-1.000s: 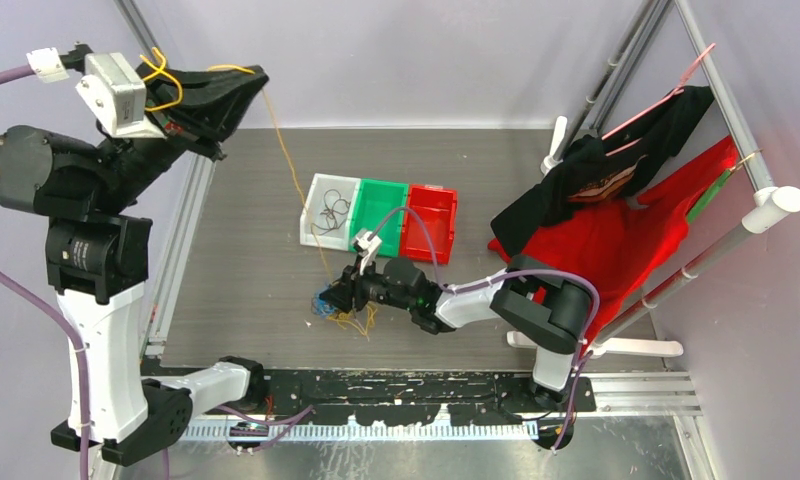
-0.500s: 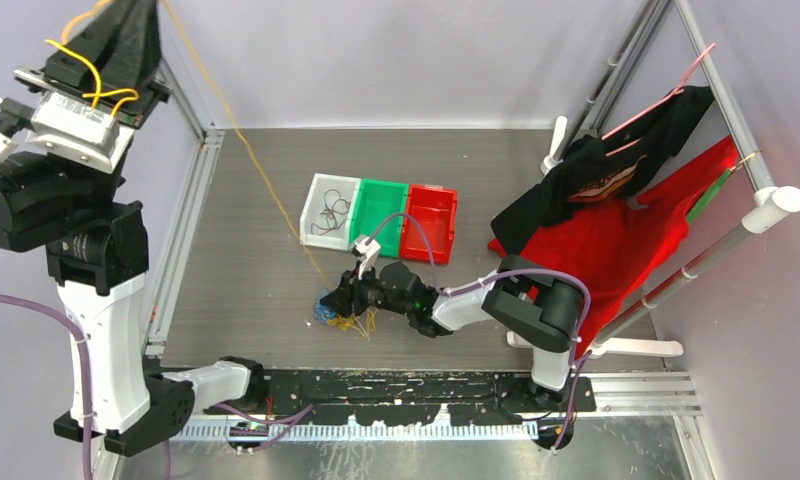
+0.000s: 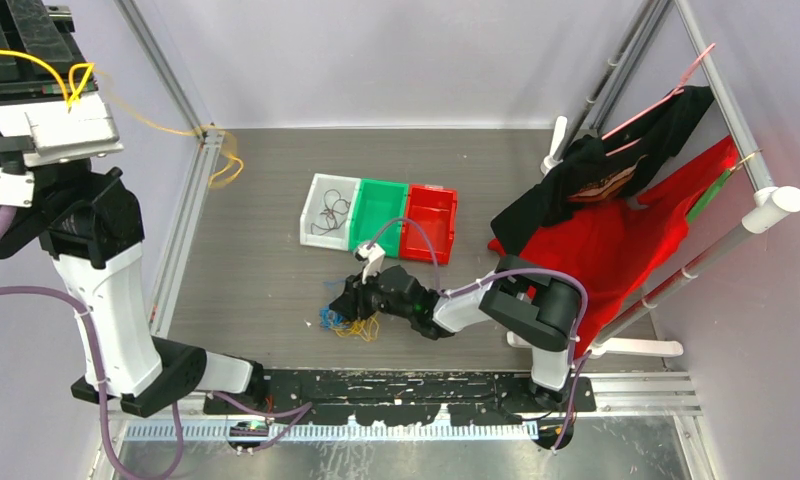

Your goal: Untangle the cables

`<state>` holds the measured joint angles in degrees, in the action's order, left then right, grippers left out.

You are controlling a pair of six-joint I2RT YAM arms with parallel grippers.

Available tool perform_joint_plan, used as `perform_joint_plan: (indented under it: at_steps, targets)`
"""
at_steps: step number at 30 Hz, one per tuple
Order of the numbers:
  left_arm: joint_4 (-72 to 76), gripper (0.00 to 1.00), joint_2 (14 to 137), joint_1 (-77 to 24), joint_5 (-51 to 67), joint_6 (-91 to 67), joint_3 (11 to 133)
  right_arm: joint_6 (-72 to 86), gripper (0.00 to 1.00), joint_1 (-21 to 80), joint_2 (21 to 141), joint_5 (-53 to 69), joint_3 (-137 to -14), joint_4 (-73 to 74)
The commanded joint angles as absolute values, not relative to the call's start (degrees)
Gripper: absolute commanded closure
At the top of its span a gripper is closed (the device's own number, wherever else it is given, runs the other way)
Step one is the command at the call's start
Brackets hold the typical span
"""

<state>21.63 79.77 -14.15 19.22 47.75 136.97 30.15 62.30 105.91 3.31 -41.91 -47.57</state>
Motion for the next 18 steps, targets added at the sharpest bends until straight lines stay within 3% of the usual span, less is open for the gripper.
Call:
perform_joint_plan:
  at_steps: [1,4,11,18]
  targets:
    - [18.82,1.00,78.44,-14.30,18.48,51.67,134.85,30.19,0.52,62.63,104.82,1.34,-41.19,-50.11]
    - [14.92,1.00,74.71,-14.33,22.08,47.79,128.62,29.48,0.49,62.60,102.10,1.27,-41.85,-49.38]
    - [3.88,1.00,64.83,-14.30,31.71,37.23,115.01,20.62,0.31,62.49,89.18,3.14,-49.06,-36.65]
    - [-5.09,1.00,59.17,-14.32,44.72,24.43,105.09,13.35,0.18,62.34,81.33,7.64,-57.86,-26.14]
